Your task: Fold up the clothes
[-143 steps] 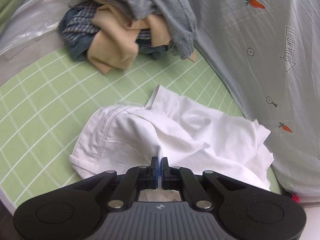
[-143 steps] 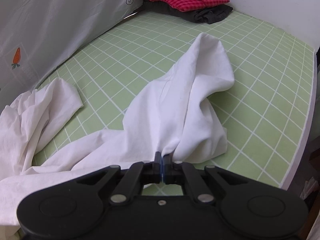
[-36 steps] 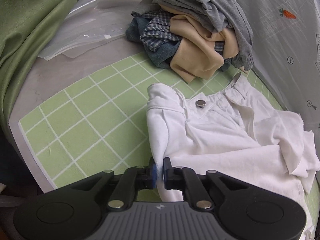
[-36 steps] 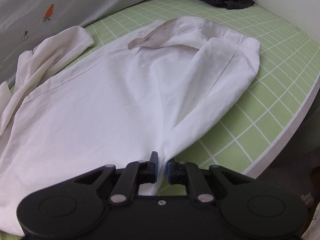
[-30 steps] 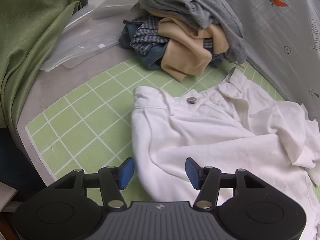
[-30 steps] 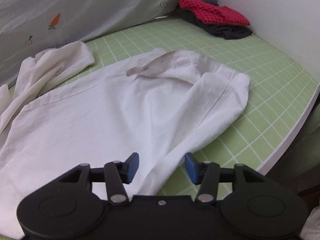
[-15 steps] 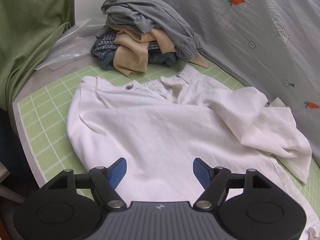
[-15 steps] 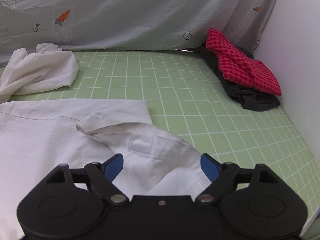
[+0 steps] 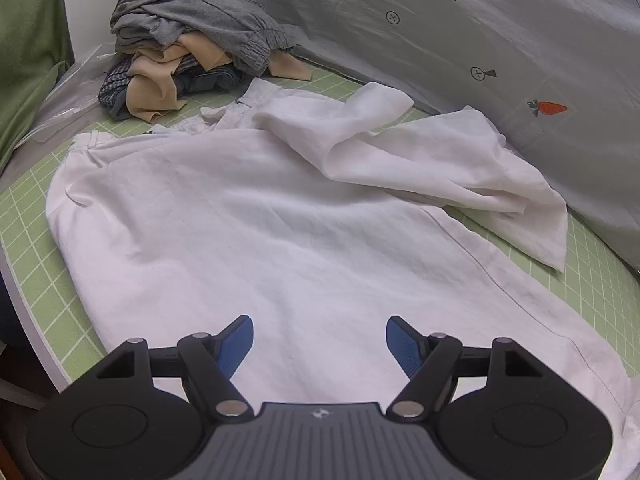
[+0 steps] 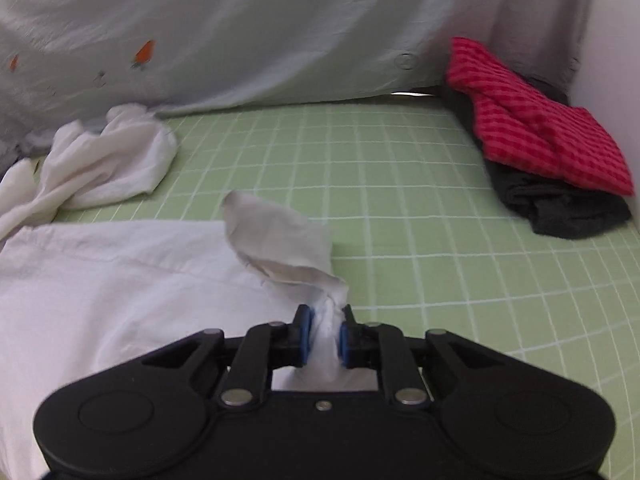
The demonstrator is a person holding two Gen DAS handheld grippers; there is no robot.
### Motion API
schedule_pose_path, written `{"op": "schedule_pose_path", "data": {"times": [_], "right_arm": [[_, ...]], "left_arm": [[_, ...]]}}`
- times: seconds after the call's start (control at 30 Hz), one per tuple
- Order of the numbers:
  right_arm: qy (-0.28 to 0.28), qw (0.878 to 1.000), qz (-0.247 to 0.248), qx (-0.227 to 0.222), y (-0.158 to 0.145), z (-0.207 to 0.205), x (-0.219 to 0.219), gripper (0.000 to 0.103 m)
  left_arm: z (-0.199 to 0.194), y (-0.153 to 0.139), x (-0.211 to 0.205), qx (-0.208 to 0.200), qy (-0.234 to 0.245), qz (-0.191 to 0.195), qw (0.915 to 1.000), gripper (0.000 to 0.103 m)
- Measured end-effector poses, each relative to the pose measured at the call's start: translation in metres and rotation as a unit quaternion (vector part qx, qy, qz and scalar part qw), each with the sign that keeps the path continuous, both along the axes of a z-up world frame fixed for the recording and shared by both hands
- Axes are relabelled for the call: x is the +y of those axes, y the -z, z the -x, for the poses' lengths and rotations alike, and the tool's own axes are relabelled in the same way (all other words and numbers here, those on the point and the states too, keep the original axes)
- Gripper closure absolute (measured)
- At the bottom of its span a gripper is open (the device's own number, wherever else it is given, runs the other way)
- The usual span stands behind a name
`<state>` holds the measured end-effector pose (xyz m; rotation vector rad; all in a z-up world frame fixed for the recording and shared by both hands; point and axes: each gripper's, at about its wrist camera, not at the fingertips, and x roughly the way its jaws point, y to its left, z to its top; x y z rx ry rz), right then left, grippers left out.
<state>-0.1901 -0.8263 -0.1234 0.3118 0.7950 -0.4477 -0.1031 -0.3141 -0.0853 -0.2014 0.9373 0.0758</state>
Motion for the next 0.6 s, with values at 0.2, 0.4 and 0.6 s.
{"op": "schedule_pose_path", "data": {"times": [0.2, 0.4, 0.6], "right_arm": [[0.079, 0.996, -0.051, -0.013, 0.008, 0.048, -0.039, 0.059], [0.095, 0.992, -0.082, -0.026, 0.017, 0.086, -0.031, 0.035], [0.078, 0.995, -0.061, -0.007, 0.021, 0.099, 0.003, 0.035]], "left_arm": [[0.004, 0.005, -0.016, 0.016, 0.014, -0.006, 0.9998, 0.029], [0.013, 0.006, -0.024, 0.023, 0.021, -0.004, 0.9995, 0.029], [0.024, 0.009, -0.029, 0.031, 0.024, -0.003, 0.9992, 0.029]]}}
